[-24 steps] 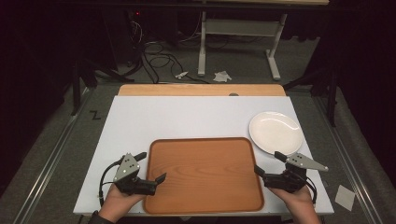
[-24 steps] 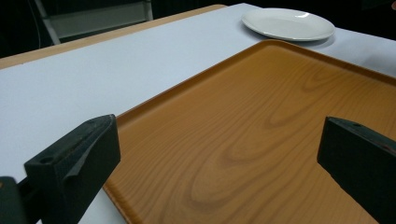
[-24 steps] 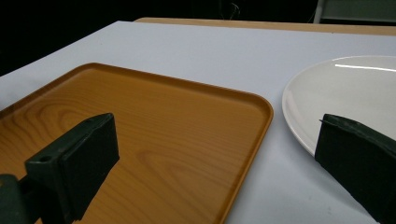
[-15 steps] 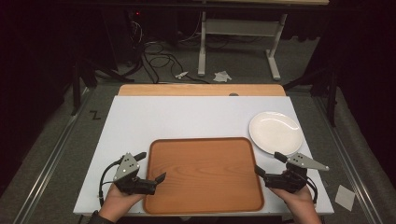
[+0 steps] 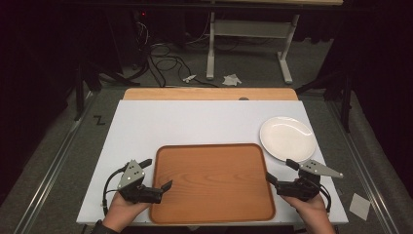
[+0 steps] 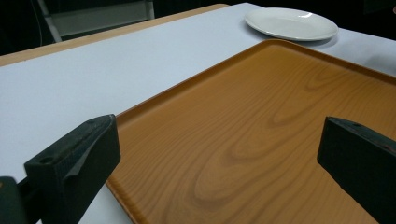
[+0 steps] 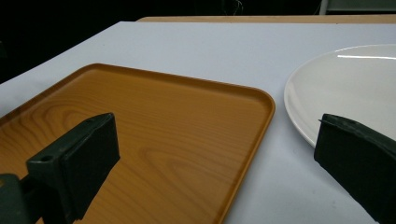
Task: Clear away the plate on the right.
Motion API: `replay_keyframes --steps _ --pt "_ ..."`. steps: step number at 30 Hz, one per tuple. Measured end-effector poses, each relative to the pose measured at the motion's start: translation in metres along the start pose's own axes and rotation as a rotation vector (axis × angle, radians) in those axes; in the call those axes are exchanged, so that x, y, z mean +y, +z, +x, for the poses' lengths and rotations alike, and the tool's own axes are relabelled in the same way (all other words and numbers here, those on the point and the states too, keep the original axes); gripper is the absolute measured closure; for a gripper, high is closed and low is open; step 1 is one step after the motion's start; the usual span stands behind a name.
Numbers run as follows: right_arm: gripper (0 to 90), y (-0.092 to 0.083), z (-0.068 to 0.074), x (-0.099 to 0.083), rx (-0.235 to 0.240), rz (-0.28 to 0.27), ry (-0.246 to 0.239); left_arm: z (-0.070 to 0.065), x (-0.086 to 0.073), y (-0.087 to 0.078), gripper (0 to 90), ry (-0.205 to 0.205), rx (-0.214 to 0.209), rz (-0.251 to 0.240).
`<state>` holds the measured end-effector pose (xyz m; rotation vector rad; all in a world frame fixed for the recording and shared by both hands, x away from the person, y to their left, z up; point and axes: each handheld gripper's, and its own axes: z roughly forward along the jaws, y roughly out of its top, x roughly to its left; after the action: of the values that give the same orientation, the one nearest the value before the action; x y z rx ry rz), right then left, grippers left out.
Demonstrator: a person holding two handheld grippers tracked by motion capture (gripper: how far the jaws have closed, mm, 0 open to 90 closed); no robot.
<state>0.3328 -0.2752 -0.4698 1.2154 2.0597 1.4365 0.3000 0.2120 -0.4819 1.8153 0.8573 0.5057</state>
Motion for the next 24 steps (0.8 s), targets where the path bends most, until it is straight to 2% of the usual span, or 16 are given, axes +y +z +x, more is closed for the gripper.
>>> replay_keyframes --steps 12,24 --pt "2.0 -0.001 -0.002 0.0 -0.009 -0.001 0.001 0.0 0.0 0.0 0.2 0.004 0.001 0.002" --pt "2.5 -0.004 -0.016 -0.002 -0.061 0.013 0.026 0.0 0.0 0.0 0.2 0.011 0.001 0.003"
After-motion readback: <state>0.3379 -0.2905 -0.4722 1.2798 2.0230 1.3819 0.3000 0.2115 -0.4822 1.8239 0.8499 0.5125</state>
